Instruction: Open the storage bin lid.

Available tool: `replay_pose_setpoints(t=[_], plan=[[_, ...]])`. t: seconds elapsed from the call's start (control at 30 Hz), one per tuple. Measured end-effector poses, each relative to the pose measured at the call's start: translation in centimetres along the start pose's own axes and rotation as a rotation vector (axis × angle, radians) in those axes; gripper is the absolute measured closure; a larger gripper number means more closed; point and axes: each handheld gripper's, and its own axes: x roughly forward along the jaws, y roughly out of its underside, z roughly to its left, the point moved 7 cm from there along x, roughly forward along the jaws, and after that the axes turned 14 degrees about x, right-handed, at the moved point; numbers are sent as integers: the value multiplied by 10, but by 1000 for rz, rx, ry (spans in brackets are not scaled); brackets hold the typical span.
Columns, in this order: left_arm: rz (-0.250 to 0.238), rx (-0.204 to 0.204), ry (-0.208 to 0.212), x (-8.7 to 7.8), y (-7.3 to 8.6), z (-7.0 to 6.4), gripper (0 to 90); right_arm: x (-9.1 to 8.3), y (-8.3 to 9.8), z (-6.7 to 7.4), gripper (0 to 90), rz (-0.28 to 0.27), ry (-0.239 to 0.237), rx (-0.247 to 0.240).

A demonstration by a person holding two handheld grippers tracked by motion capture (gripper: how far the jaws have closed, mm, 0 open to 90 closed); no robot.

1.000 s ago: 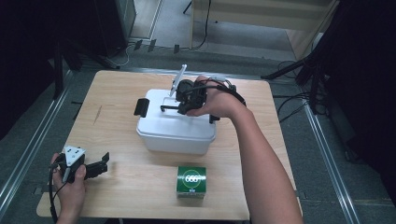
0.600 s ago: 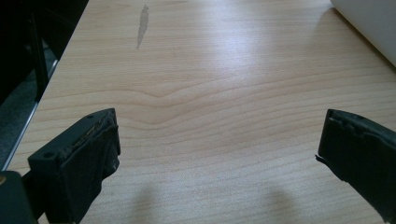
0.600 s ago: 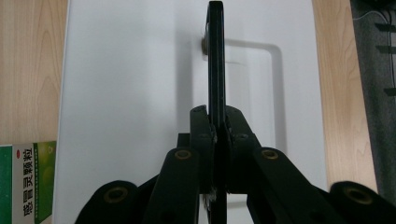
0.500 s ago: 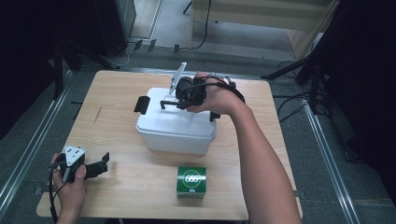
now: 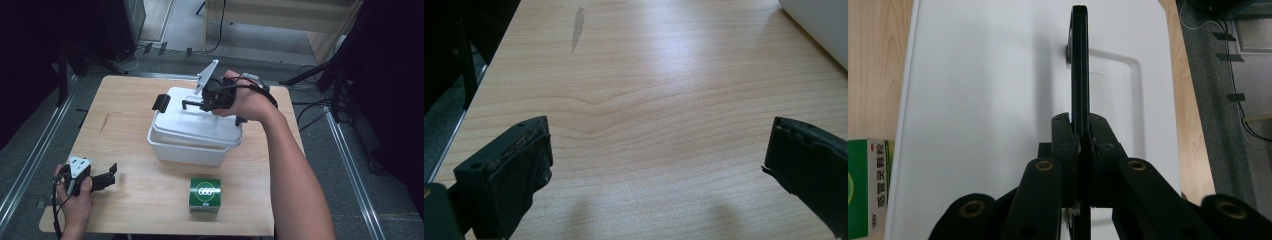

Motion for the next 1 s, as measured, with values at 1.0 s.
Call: replay_pose_setpoints(t=[1.0], plan=[[-30,-25,-1,-1,-1,2,0,-67,112,-29,850,-1,115,159]])
